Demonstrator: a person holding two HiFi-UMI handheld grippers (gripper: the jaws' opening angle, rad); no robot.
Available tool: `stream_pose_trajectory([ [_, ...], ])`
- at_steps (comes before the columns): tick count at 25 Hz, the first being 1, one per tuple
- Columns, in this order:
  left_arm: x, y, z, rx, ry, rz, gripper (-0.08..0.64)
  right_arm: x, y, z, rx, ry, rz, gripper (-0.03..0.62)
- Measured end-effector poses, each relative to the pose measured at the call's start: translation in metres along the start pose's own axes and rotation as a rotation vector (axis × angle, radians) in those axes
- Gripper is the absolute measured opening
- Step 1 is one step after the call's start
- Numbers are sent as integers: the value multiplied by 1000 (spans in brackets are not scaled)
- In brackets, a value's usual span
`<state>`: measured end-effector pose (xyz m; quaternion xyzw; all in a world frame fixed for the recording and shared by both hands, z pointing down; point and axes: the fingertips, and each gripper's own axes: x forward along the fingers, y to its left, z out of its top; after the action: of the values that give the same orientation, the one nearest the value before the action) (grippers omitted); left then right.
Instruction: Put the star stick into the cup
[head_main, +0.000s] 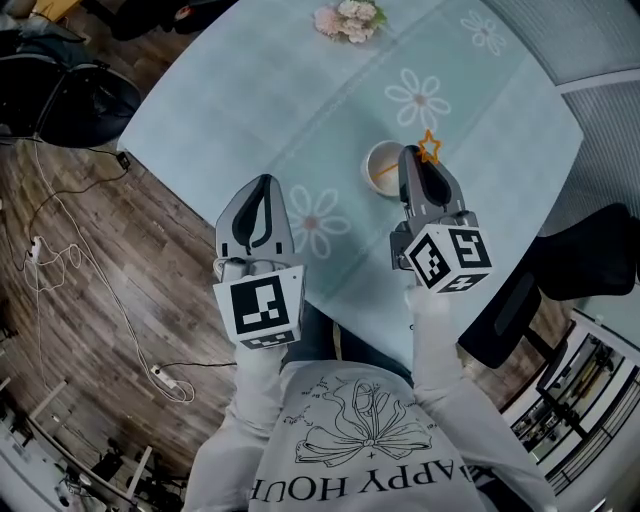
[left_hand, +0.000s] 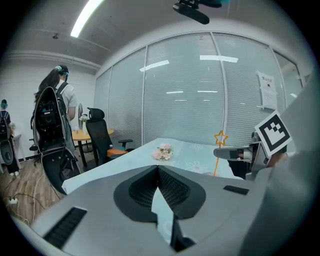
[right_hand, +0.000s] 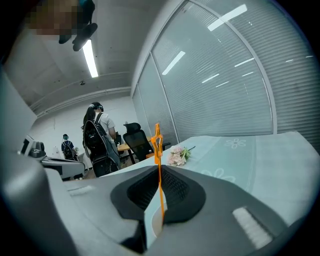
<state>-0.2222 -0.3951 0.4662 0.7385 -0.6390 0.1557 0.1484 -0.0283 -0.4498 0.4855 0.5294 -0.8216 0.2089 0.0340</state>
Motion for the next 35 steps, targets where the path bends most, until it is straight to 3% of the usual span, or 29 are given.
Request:
stream_pose_trajectory([
  [7,4,-3,-2,7,13,-1,6,2,-14,-2,42,-13,-17,22],
  [23,26,-24,-9,11,39,-30,6,10,-78,-12,91,-1,-145,52],
  [35,42,-46,-8,21,55,-57,6,11,-106,-18,128,28,-177,64],
])
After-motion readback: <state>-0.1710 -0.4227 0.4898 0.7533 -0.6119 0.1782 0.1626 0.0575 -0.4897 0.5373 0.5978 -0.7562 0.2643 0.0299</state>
